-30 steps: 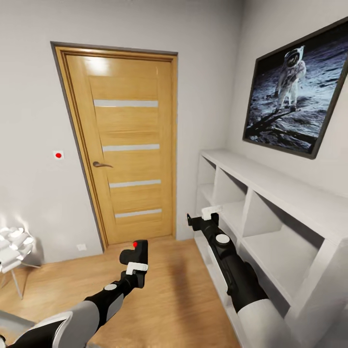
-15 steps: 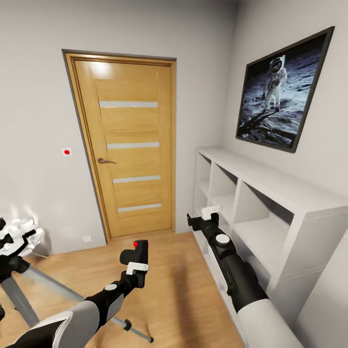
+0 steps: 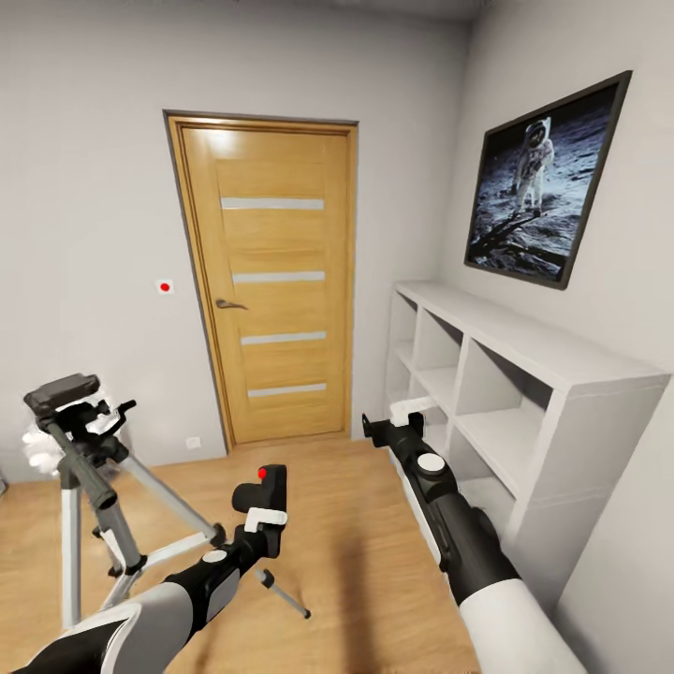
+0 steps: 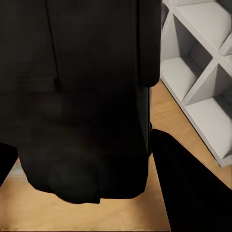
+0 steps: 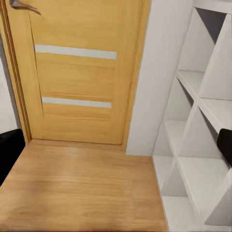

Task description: Attach the digital camera to the camera tripod in the bedroom.

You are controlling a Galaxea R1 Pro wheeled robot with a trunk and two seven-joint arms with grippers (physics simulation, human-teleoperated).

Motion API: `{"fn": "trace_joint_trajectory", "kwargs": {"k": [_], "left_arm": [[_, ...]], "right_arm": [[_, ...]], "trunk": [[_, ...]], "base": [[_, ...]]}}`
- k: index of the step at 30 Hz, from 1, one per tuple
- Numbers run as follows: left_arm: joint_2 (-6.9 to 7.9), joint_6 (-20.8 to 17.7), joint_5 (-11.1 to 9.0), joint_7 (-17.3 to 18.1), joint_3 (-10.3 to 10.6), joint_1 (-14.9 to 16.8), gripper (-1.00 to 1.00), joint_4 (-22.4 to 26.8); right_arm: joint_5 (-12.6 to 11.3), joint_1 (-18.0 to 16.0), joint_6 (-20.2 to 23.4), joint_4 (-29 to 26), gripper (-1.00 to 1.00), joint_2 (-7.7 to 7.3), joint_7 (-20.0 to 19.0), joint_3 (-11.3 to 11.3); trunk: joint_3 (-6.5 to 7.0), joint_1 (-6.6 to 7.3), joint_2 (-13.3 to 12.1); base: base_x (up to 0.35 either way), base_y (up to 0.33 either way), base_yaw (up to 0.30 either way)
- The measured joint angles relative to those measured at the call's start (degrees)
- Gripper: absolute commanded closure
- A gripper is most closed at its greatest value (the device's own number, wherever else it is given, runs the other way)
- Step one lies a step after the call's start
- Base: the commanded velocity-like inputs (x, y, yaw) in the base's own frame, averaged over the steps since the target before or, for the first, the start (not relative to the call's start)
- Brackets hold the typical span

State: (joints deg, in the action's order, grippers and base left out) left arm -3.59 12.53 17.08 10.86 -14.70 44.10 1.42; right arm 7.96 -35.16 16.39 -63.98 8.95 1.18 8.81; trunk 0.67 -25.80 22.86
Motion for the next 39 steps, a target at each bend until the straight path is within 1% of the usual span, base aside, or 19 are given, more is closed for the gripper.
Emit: {"fn": "trace_joint_trajectory", "kwargs": {"k": [8, 13, 19, 28, 34, 39], "left_arm": [[0.00, 0.0, 0.0, 0.0, 0.0, 0.0, 1.00, 0.0], [0.00, 0.0, 0.0, 0.0, 0.0, 0.0, 1.00, 0.0], [-0.01, 0.0, 0.0, 0.0, 0.0, 0.0, 1.00, 0.0], [-0.01, 0.0, -0.1, 0.0, 0.0, 0.0, 1.00, -0.3], [0.00, 0.0, -0.1, 0.0, 0.0, 0.0, 1.00, -0.3], [0.06, 0.0, -0.1, 0.0, 0.0, 0.0, 1.00, -0.4]], "right_arm": [[0.0, 0.0, 0.0, 0.0, -1.00, 0.03, 0.0, 0.0], [0.0, 0.0, 0.0, 0.0, -1.00, 0.03, 0.0, 0.0], [0.0, 0.0, 0.0, 0.0, -1.00, -0.03, -0.1, 0.0], [0.0, 0.0, 0.0, 0.0, -1.00, -0.03, -0.1, 0.0], [0.0, 0.0, 0.0, 0.0, -1.00, 0.02, 0.0, 0.0], [0.0, 0.0, 0.0, 0.0, -1.00, 0.02, 0.0, 0.0]], "trunk": [[0.00, 0.01, 0.0], [0.00, 0.03, 0.0], [0.00, 0.02, 0.0], [0.00, 0.00, 0.0], [0.00, 0.00, 0.0], [0.00, 0.01, 0.0]], "base": [[-0.332, -0.007, 0.282], [-0.125, -0.008, 0.269], [-0.128, -0.001, 0.084], [-0.325, 0.000, 0.029], [-0.348, 0.000, 0.218], [-0.266, 0.099, 0.279]]}}
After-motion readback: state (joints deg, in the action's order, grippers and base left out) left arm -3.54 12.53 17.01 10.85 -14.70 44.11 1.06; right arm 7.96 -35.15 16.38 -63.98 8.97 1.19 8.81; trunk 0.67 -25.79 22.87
